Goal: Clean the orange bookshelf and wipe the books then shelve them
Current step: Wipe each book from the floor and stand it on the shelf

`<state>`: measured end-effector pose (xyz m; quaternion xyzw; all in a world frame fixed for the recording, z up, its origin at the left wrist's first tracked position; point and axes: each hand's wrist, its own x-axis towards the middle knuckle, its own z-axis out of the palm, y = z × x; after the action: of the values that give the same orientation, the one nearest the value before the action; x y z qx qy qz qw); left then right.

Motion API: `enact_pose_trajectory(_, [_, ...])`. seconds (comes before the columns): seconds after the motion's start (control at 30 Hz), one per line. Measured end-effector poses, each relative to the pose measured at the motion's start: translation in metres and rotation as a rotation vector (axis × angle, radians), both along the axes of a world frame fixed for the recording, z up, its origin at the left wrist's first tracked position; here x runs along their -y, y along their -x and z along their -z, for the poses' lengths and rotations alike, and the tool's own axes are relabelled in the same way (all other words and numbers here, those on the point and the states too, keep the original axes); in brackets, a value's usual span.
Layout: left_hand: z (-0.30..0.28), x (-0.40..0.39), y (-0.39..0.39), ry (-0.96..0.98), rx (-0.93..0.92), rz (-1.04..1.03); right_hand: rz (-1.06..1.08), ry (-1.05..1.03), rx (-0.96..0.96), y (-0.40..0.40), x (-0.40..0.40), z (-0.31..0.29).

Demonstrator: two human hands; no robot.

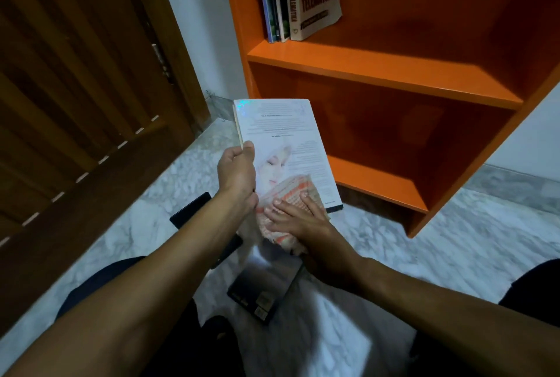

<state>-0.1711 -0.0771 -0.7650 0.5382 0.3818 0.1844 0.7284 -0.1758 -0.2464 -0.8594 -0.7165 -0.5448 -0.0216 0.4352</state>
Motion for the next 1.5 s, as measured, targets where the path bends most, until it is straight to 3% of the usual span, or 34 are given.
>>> enact_pose_trajectory(0.1, [-0.003, -0.013, 0.002, -0.010, 0.012, -0.052, -0.072, -0.036, -0.037, 0.002, 0.004, -0.003])
enact_pose_trajectory(0.23, [-0.016, -0.024, 0.007, -0.022, 0.064, -0.092, -0.080, 0.052, 0.149, -0.013, 0.015, -0.004])
enact_pose_trajectory(0.3, [-0.022, -0.030, 0.008, -0.028, 0.082, -0.111, -0.040, 0.097, 0.248, -0.022, 0.022, -0.010])
enact_pose_trajectory(0.37, [-0.026, -0.036, 0.011, -0.052, 0.095, -0.123, 0.058, 0.102, 0.187, -0.029, 0.028, -0.014])
enact_pose_trajectory(0.43, [-0.028, -0.041, 0.014, -0.035, 0.102, -0.121, 0.236, 0.065, -0.104, -0.031, 0.031, -0.019])
enact_pose_trajectory(0.57, [-0.031, -0.040, 0.021, 0.061, 0.148, -0.056, 0.600, -0.212, -1.012, -0.040, 0.025, -0.028])
enact_pose_trajectory(0.67, [-0.030, -0.032, 0.022, 0.094, 0.159, 0.011, 0.521, -0.382, -1.434, -0.047, 0.018, -0.044])
enact_pose_trajectory(0.77, [-0.024, -0.022, 0.020, 0.105, 0.111, 0.048, 0.309, -0.411, -1.585, -0.038, 0.015, -0.069])
enact_pose_trajectory(0.87, [-0.017, -0.016, 0.018, 0.119, 0.096, 0.086, 0.197, -0.298, -1.464, -0.023, 0.017, -0.080])
enact_pose_trajectory(0.93, [-0.014, -0.011, 0.016, -0.010, 0.018, 0.086, 0.207, -0.288, -1.401, -0.019, 0.018, -0.080])
enact_pose_trajectory(1.03, [-0.003, -0.006, 0.013, -0.629, -0.101, 0.071, 0.279, -0.291, -1.287, -0.018, 0.014, -0.083])
enact_pose_trajectory(1.1, [-0.004, 0.001, 0.013, -0.936, -0.057, 0.111, 0.373, -0.253, -1.112, -0.018, 0.010, -0.080])
enact_pose_trajectory(1.17, [-0.002, 0.010, 0.012, -0.843, 0.045, 0.282, 0.450, -0.190, -0.902, -0.016, 0.006, -0.072])
enact_pose_trajectory(1.27, [-0.005, 0.029, 0.012, -0.409, 0.006, 0.403, 0.534, -0.032, -0.450, -0.008, 0.008, -0.061])
enact_pose_trajectory(1.33, [0.000, 0.035, 0.012, -0.306, -0.024, 0.307, 0.484, 0.029, -0.201, 0.002, 0.008, -0.065])
enact_pose_trajectory(1.5, [0.009, 0.027, 0.010, -0.177, -0.059, 0.006, 0.438, 0.141, 0.133, 0.003, 0.004, -0.055])
